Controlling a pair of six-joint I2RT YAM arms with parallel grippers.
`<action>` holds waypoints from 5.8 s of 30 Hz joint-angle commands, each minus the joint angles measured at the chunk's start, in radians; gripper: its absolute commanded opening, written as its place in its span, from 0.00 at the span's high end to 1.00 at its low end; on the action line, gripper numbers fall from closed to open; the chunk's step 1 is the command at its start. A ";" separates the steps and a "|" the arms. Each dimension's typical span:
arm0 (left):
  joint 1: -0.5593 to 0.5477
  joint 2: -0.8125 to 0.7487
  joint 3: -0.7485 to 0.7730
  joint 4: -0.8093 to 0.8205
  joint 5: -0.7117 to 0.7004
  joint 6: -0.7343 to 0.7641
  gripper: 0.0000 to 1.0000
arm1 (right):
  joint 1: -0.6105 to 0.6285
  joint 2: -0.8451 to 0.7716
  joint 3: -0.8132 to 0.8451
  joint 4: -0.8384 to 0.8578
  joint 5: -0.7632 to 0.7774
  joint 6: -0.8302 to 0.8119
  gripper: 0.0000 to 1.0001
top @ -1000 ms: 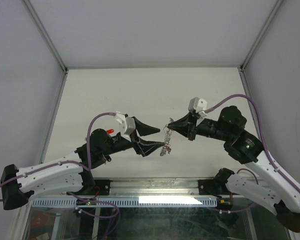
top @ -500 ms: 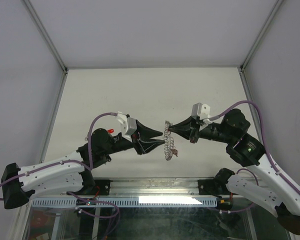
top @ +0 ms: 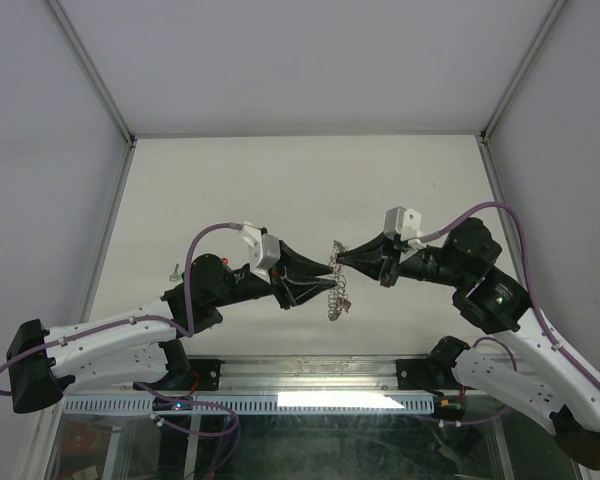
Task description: Put the keys on the keyring
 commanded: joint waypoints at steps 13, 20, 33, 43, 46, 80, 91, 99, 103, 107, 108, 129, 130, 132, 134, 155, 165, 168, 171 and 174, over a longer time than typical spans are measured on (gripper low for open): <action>-0.001 0.001 0.057 0.071 -0.021 0.001 0.71 | -0.002 -0.015 0.016 0.072 -0.039 0.000 1.00; -0.001 -0.003 0.055 0.066 -0.062 -0.001 0.75 | -0.002 -0.011 0.015 0.069 -0.050 0.001 1.00; -0.001 0.008 0.061 0.060 -0.098 -0.004 0.71 | -0.002 -0.016 0.014 0.059 -0.073 0.006 1.00; -0.001 0.015 0.069 0.059 -0.095 -0.006 0.68 | -0.002 -0.009 0.014 0.056 -0.079 0.010 1.00; -0.001 0.018 0.073 0.057 -0.090 -0.004 0.73 | -0.001 -0.012 0.014 0.056 -0.079 0.010 1.00; 0.000 -0.026 0.065 -0.038 -0.096 0.055 1.00 | -0.002 -0.033 0.021 0.099 0.106 0.171 1.00; -0.001 -0.058 0.052 -0.056 -0.099 0.125 1.00 | -0.002 -0.049 0.012 0.114 0.109 0.233 1.00; -0.001 -0.078 0.003 0.028 -0.067 0.159 1.00 | -0.002 -0.052 -0.002 0.111 0.116 0.236 1.00; -0.001 -0.080 -0.015 0.060 -0.076 0.168 1.00 | -0.001 -0.065 -0.005 0.098 0.129 0.216 0.94; -0.001 -0.079 -0.019 0.059 -0.087 0.169 1.00 | -0.002 -0.088 -0.010 0.086 0.149 0.184 0.78; -0.001 -0.080 -0.019 0.059 -0.090 0.169 1.00 | -0.002 -0.093 -0.010 0.082 0.153 0.176 0.76; -0.001 -0.114 -0.054 0.061 -0.073 0.180 1.00 | -0.002 -0.084 -0.083 0.034 -0.059 -0.107 0.61; -0.001 -0.116 -0.054 0.054 -0.064 0.185 1.00 | -0.002 -0.075 -0.073 0.019 -0.077 -0.117 0.61; -0.001 -0.119 -0.052 0.040 -0.047 0.194 1.00 | -0.002 -0.057 -0.053 -0.009 -0.100 -0.135 0.63; -0.001 -0.124 -0.050 0.030 -0.029 0.201 1.00 | -0.002 -0.043 -0.034 -0.040 -0.102 -0.157 0.65; -0.001 -0.077 0.008 -0.031 0.087 0.238 1.00 | 0.015 0.051 0.038 -0.206 -0.204 -0.196 0.69; -0.001 -0.069 0.011 -0.023 0.093 0.234 1.00 | 0.070 0.081 0.033 -0.199 -0.149 -0.201 0.69; -0.001 -0.069 0.012 -0.021 0.098 0.234 1.00 | 0.082 0.085 0.031 -0.189 -0.118 -0.205 0.70; -0.001 -0.067 0.012 -0.021 0.099 0.234 1.00 | 0.092 0.089 0.033 -0.180 -0.106 -0.206 0.72; -0.001 -0.065 0.014 -0.021 0.101 0.234 1.00 | 0.098 0.096 0.038 -0.179 -0.105 -0.204 0.75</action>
